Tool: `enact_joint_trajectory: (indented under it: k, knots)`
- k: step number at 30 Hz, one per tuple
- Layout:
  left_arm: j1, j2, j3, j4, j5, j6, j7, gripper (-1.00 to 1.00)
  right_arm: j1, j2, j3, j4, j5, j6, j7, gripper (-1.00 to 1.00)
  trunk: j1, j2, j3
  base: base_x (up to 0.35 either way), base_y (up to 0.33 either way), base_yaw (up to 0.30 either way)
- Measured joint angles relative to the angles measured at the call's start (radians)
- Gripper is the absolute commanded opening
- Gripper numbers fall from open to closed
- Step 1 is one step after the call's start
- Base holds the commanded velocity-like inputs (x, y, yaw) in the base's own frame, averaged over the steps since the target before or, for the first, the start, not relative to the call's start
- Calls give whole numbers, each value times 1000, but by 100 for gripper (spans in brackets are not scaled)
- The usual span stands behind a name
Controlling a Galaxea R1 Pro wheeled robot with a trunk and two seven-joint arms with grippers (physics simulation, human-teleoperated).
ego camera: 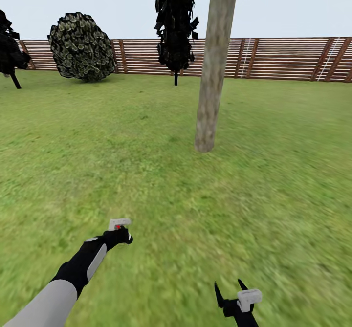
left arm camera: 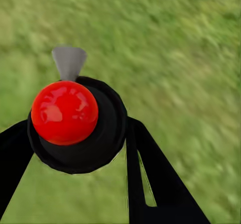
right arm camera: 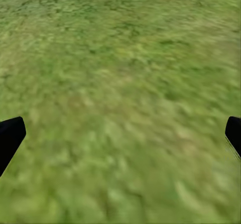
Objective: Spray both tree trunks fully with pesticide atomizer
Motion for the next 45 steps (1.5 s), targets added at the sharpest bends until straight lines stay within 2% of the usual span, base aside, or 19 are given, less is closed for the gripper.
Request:
enact_joint_trajectory:
  k: [10, 21, 45]
  knots:
    - [0, 0, 0, -1, 0, 0, 1, -100, 0, 1, 0, -1, 0, 0, 0, 100, 0, 0, 0, 330, -103, -12]
    - [0, 0, 0, -3, 0, 1, 3, -100, 0, 2, 0, -1, 0, 0, 0, 100, 0, 0, 0, 328, -53, -204]
    - [0, 0, 0, -1, 0, 1, 3, -100, 0, 2, 0, -1, 0, 0, 0, 100, 0, 0, 0, 327, -57, -5]
